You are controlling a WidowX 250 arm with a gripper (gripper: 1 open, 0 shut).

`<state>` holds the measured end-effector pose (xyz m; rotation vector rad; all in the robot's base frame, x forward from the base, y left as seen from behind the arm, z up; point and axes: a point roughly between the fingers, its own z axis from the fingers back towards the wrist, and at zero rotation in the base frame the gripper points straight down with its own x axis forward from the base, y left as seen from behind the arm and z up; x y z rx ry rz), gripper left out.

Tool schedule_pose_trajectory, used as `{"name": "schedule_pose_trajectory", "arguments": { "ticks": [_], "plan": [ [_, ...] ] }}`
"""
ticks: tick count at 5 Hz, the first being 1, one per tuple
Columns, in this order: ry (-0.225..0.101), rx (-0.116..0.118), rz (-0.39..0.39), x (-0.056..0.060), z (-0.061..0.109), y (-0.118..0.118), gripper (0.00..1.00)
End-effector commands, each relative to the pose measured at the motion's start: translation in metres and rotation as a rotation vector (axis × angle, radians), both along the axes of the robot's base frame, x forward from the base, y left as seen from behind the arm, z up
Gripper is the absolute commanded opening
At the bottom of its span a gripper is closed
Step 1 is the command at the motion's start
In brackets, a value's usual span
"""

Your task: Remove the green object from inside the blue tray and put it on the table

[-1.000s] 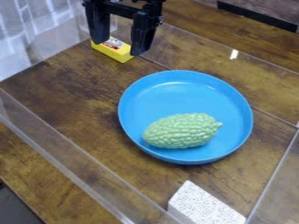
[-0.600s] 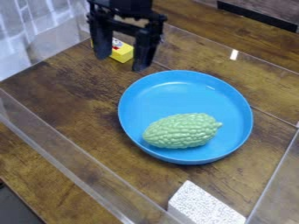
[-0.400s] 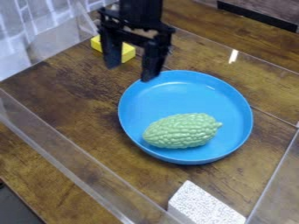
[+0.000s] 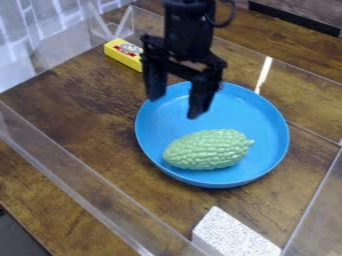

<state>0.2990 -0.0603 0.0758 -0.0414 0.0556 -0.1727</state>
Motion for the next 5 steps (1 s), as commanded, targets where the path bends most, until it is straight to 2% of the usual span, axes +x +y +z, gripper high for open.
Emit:
{"name": "schedule_pose_trajectory", "arguments": {
  "ticks": [1,3,5],
  "plan": [
    [-0.064,-0.017,-0.012,0.005,0.0,-0.016,1.0],
    [-0.098,-0.037,-0.016,0.014,-0.02,-0.031,1.0],
    [-0.103,-0.036,-0.015,0.023,-0.039,-0.032,1.0]
  ]
}}
